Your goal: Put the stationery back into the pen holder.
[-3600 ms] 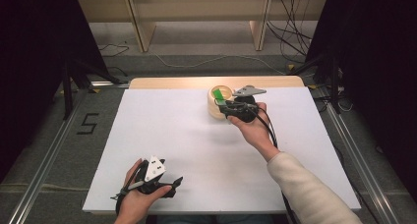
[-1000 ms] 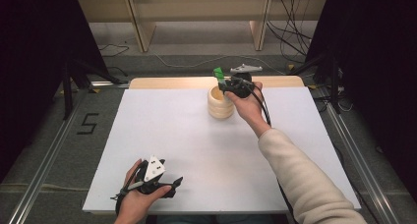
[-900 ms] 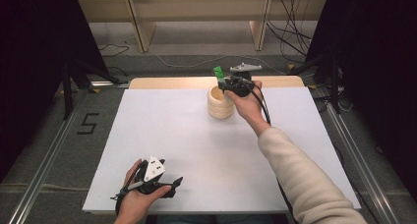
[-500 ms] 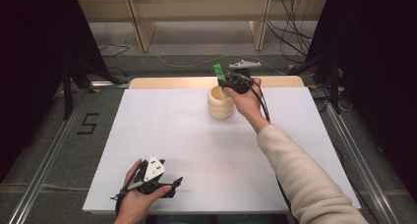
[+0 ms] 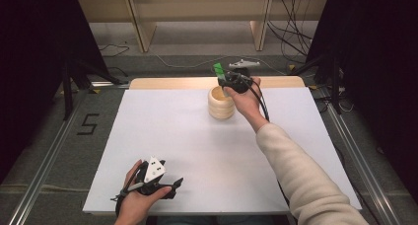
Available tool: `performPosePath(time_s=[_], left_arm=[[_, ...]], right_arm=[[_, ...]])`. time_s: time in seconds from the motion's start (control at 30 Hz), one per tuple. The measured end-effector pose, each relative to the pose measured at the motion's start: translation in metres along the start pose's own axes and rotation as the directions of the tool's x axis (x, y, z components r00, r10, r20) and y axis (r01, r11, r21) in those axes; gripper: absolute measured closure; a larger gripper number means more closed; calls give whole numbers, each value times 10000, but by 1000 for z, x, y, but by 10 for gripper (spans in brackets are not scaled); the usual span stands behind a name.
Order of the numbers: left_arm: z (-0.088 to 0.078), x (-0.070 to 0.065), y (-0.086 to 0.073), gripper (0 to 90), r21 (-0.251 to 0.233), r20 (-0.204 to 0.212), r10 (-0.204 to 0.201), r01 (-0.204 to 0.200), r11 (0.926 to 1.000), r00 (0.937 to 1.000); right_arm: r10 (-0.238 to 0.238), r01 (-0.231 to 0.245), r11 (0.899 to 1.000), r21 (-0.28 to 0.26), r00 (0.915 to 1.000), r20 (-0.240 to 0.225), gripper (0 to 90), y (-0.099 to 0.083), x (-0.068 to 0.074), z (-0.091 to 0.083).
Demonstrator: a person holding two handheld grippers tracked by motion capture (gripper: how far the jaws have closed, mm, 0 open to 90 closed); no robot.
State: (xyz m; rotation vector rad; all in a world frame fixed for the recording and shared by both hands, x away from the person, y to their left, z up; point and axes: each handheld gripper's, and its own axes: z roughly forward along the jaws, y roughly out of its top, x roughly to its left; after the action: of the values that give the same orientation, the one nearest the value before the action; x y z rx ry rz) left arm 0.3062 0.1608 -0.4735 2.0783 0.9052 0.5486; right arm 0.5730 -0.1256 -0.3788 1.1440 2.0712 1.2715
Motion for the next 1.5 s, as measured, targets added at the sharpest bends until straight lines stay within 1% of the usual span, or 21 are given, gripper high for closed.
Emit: performPosePath(time_s=[0.27, 0.87, 1.33, 1.5], left_arm=[[0, 0, 0, 163, 13, 0, 8, -8, 10000, 10000], [0, 0, 0, 163, 9, -4, -20, 20, 10000, 10000], [0, 0, -1, 163, 19, 33, -53, 53, 10000, 10000], [-1, 0, -1, 163, 18, 14, -26, 26, 10000, 10000]], right_arm=[[-106, 106, 9999, -38, 9999, 84, 667, -2, -2, 4], [-123, 125, 9999, -119, 9998, 124, 667, -5, -1, 12], [-366, 365, 9993, 52, 9991, 195, 666, -9, 2, 20], [-374, 372, 9993, 97, 9991, 195, 667, -11, 1, 22]])
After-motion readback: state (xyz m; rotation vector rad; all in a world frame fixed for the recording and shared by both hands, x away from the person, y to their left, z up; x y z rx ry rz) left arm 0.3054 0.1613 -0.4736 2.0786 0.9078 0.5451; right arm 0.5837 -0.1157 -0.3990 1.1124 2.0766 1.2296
